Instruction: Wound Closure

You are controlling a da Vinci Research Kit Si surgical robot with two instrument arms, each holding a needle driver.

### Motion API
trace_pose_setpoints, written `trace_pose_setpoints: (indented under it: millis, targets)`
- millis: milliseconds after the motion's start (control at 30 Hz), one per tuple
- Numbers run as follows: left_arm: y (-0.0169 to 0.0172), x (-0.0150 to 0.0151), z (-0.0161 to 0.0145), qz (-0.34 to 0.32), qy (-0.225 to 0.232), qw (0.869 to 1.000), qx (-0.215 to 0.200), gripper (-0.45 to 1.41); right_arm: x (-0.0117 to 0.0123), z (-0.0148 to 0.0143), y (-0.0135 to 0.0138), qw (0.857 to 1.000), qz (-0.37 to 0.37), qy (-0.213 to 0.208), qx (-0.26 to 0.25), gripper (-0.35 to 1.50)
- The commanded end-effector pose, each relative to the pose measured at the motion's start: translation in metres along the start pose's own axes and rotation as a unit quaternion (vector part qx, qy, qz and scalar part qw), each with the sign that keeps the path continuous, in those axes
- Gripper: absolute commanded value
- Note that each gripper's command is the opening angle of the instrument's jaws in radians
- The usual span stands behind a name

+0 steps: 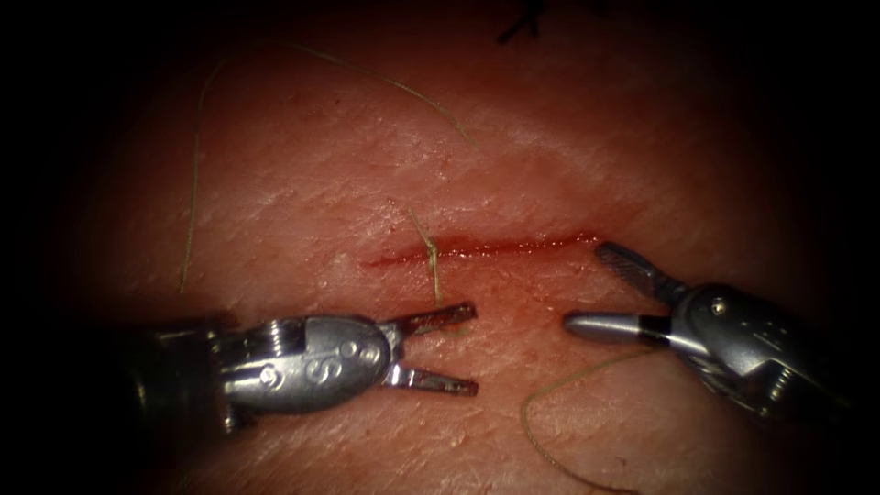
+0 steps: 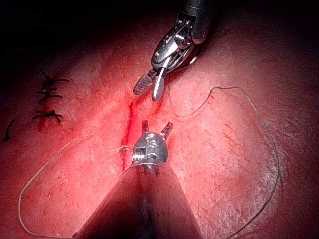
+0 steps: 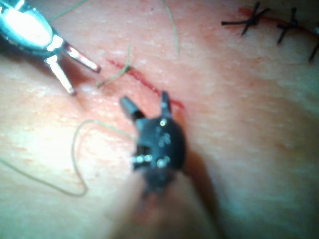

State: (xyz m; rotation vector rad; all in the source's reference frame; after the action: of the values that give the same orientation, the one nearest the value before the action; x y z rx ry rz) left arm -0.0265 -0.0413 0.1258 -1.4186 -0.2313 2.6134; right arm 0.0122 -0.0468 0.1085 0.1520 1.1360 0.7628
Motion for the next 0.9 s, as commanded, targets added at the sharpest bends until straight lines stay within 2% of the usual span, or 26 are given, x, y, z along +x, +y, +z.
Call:
trace_pose_setpoints:
  millis: [33,133,200,233,267,300,633,900]
  targets:
    - [-0.0001,-0.0003,0.001,0.001,-0.001,1.0,-0.001,0.46,-0.0005,0.0011,-0.0003,1.0,-0.001,0.0,0.002,1.23]
    - [-0.0005,-0.0007,0.0013,0.003,-0.003,1.0,-0.001,0.46,-0.0007,0.0015,-0.0007,1.0,-0.003,-0.002,0.006,1.23]
    - [-0.0008,-0.0009,0.0013,0.003,-0.004,1.0,0.001,0.39,-0.001,0.0018,-0.0009,1.0,-0.004,-0.003,0.007,1.23]
    - [-0.0009,-0.001,0.0013,0.004,-0.003,1.0,0.001,0.23,-0.0011,0.0018,-0.001,1.0,-0.004,-0.003,0.009,1.23]
    - [-0.001,-0.0011,0.0014,0.004,-0.006,1.0,-0.001,-0.04,-0.0011,0.0019,-0.0011,1.0,-0.005,-0.003,0.01,1.23]
    - [-0.001,-0.0011,0.0014,0.004,-0.011,1.0,-0.004,-0.44,-0.0011,0.0019,-0.0011,1.0,-0.005,-0.003,0.01,1.23]
    - [-0.0025,-0.0016,-0.0008,-0.03,-0.015,0.999,-0.01,-0.45,-0.0009,0.0019,-0.0016,1.0,-0.004,-0.004,0.017,1.18]
    - [-0.0038,-0.0006,-0.0042,-0.049,-0.018,0.999,-0.01,-0.45,-0.0007,0.0029,-0.0022,0.999,-0.009,0.0,0.032,1.16]
